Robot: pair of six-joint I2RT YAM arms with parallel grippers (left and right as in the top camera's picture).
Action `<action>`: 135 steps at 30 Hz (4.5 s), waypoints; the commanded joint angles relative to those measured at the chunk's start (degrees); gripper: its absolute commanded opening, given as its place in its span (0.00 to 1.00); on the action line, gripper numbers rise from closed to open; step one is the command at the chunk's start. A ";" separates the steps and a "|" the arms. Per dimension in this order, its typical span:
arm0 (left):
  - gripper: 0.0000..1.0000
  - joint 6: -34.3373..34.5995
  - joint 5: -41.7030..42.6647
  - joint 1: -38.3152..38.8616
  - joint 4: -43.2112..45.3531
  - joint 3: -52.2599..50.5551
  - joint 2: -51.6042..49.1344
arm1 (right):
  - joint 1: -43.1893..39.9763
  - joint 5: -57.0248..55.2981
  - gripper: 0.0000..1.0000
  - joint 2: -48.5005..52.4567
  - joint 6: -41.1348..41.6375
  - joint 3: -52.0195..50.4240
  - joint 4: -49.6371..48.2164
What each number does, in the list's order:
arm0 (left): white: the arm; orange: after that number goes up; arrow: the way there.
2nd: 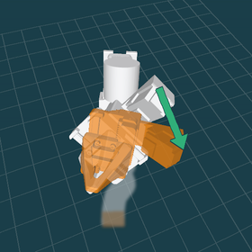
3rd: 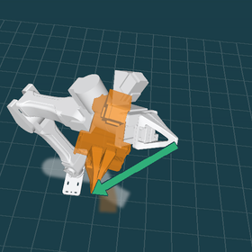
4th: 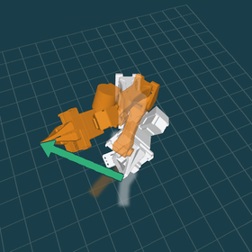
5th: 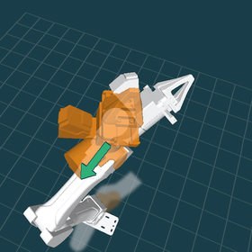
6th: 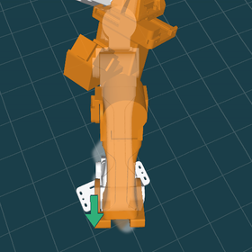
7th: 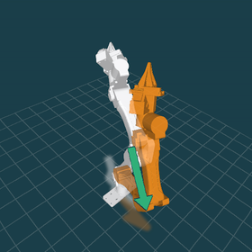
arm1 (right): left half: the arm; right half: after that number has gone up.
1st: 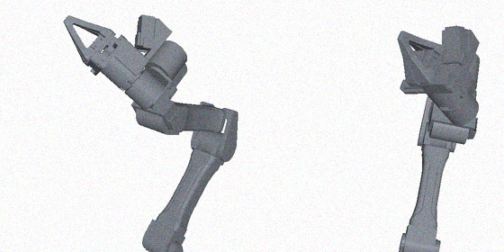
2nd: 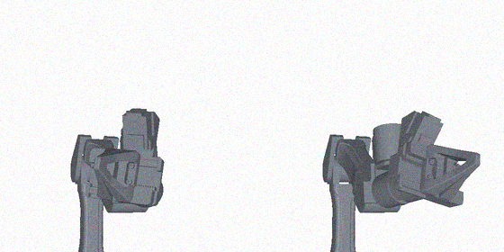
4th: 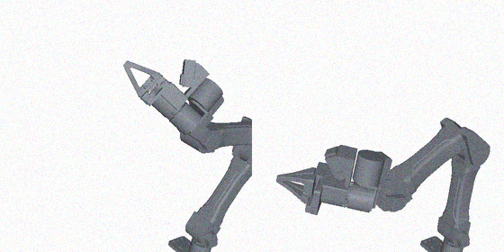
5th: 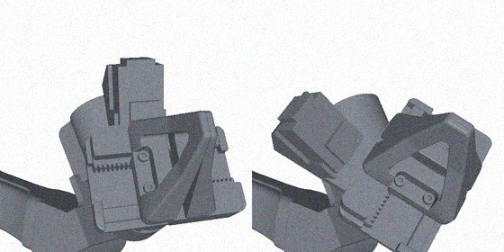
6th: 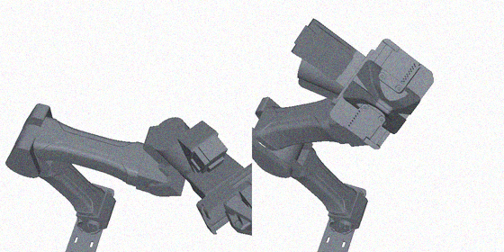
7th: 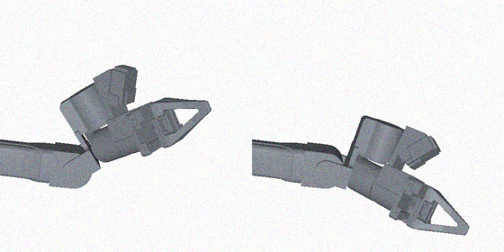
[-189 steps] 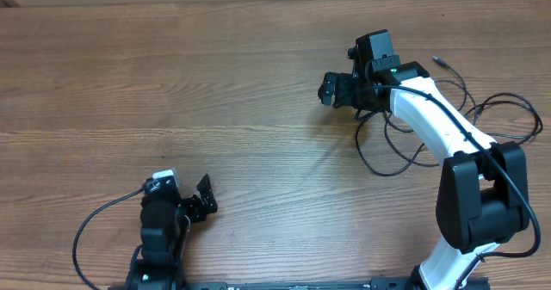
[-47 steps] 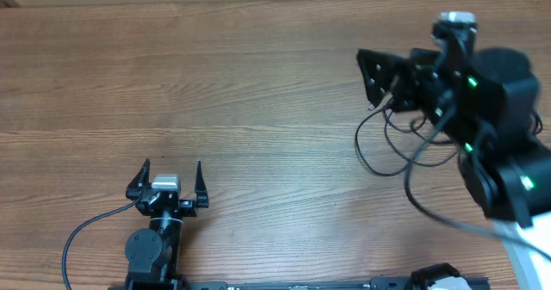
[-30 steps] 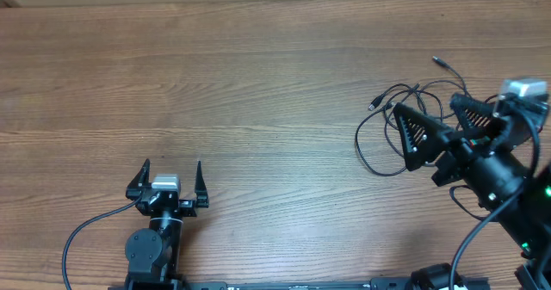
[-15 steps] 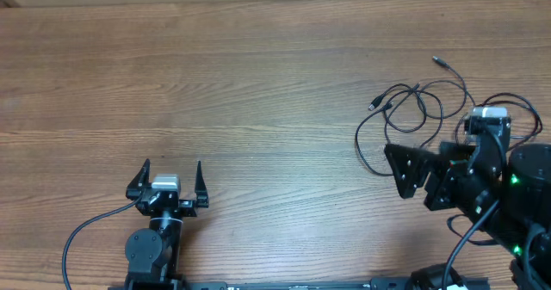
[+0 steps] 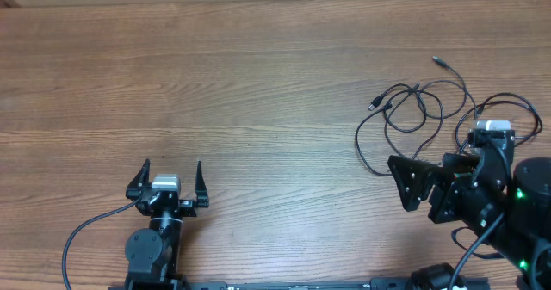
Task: Untangle cables
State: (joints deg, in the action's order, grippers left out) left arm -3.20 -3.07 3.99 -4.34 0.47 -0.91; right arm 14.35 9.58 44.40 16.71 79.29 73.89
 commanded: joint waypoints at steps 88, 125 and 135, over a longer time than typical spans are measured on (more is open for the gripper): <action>1.00 -0.87 -0.13 -0.24 0.11 -0.20 0.66 | -6.71 3.96 1.00 -42.23 -11.04 -59.01 -60.87; 1.00 -0.87 -0.13 -0.22 0.11 -0.20 0.63 | -9.92 -5.25 1.00 -44.24 -11.21 -78.82 -69.37; 0.99 -0.87 -0.11 -0.22 0.11 -0.20 0.66 | -9.92 -5.25 1.00 -44.24 -11.21 -78.82 -69.44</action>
State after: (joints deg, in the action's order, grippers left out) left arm -3.20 -3.07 3.99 -4.32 0.47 -0.89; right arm 4.54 5.06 0.62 5.76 1.06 4.69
